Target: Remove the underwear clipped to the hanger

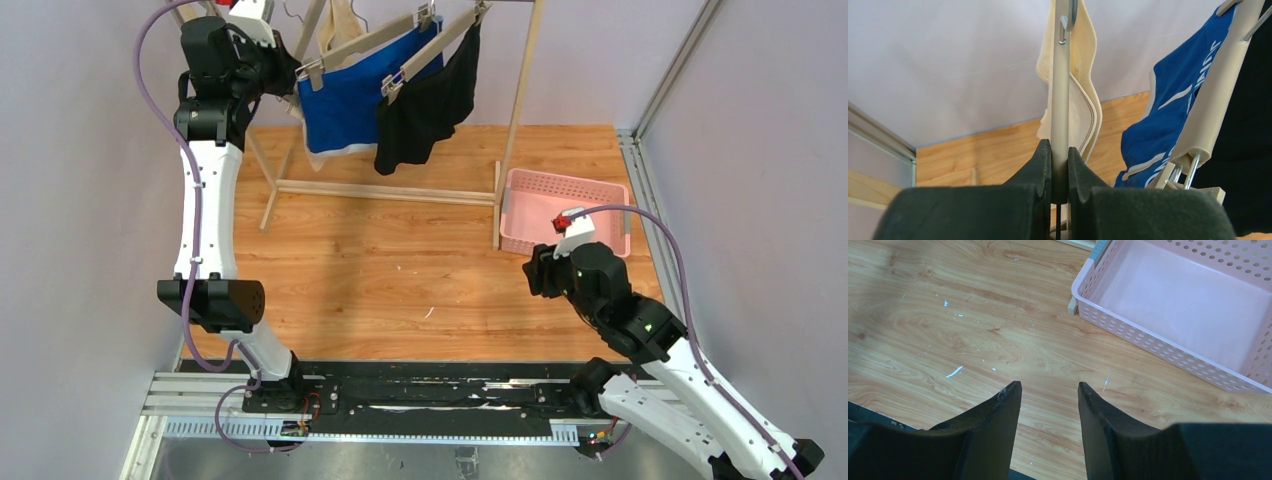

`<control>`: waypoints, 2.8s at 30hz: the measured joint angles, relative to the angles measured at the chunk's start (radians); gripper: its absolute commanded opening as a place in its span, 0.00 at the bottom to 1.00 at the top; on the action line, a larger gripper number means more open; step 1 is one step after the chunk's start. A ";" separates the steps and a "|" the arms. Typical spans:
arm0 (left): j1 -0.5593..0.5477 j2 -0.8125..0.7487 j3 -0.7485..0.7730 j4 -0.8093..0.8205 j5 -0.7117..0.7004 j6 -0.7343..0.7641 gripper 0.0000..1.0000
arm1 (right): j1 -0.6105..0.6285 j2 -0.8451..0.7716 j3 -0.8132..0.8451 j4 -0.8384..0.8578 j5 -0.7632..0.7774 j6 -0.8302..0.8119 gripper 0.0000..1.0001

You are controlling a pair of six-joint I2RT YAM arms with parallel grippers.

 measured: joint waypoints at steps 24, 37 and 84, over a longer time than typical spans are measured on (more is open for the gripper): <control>0.000 -0.072 0.004 -0.037 -0.114 0.013 0.00 | 0.000 0.007 -0.040 0.015 -0.006 0.002 0.47; 0.000 -0.246 -0.268 -0.122 -0.211 0.073 0.00 | 0.000 0.010 -0.040 0.018 -0.001 -0.006 0.52; -0.203 -0.909 -0.924 -0.460 0.488 0.085 0.00 | -0.044 0.507 0.539 0.206 -0.870 -0.393 0.82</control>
